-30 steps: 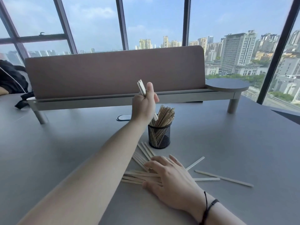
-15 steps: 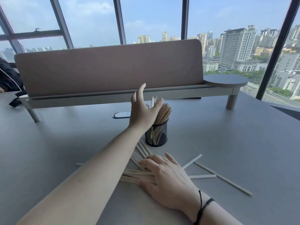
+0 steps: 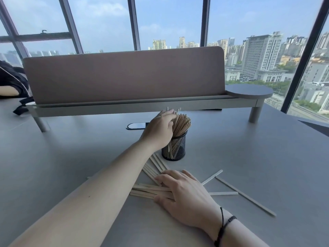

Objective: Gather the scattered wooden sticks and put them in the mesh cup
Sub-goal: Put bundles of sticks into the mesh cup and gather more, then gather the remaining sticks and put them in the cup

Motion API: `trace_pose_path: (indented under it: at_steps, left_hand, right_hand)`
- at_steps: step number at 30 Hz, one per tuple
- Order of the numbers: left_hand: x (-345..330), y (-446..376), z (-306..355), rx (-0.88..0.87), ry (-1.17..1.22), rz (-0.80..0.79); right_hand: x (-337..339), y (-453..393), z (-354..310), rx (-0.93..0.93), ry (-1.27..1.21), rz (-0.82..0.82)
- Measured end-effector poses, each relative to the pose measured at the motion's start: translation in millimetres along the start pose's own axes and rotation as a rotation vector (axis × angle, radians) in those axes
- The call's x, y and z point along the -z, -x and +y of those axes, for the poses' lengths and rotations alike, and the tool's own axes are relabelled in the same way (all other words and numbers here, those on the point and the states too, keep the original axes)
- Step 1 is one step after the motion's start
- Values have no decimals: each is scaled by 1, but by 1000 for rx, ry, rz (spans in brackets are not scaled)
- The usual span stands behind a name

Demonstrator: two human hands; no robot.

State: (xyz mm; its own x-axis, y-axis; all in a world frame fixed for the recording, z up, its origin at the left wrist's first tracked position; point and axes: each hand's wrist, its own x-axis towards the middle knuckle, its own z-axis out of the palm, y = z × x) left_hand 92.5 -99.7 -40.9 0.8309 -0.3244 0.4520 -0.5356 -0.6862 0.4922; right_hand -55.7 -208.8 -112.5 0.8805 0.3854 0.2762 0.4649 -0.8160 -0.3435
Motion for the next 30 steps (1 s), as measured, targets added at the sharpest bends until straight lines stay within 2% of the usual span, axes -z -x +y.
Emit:
trace_pose_path:
  at_steps: [2,6,9,13,15,19,23,25,27,30]
  left_hand:
    - [-2,4,1,-24,4,-4]
    - [13,19,3,-39,157,165]
    - [28,43,-26,-2,92,192]
    - [47,93,-84,221,-151,8]
    - [54,119,-101,274,-250,-55]
    - [64,147,-111,370,-225,-228]
    - [64,151,-96,269,-293,-471]
    - [60,148,-88,201,-325,-536]
    - [53,147,-79,163,-318,-553]
    - [45,150,-69,185,-243,-492]
  right_hand:
    - [1,1,0,3,-4,-1]
    - [3,1,2,4,-12,3]
    - [4,1,4,-5,-9,5]
    - [3,3,8,-42,10,1]
    - [2,3,10,-81,34,7]
    - [2,1,11,-118,99,11]
    - [0,1,6,-98,106,6]
    - [1,0,4,-94,106,6]
    - [2,0,3,-93,109,8]
    - [4,0,3,-107,102,10]
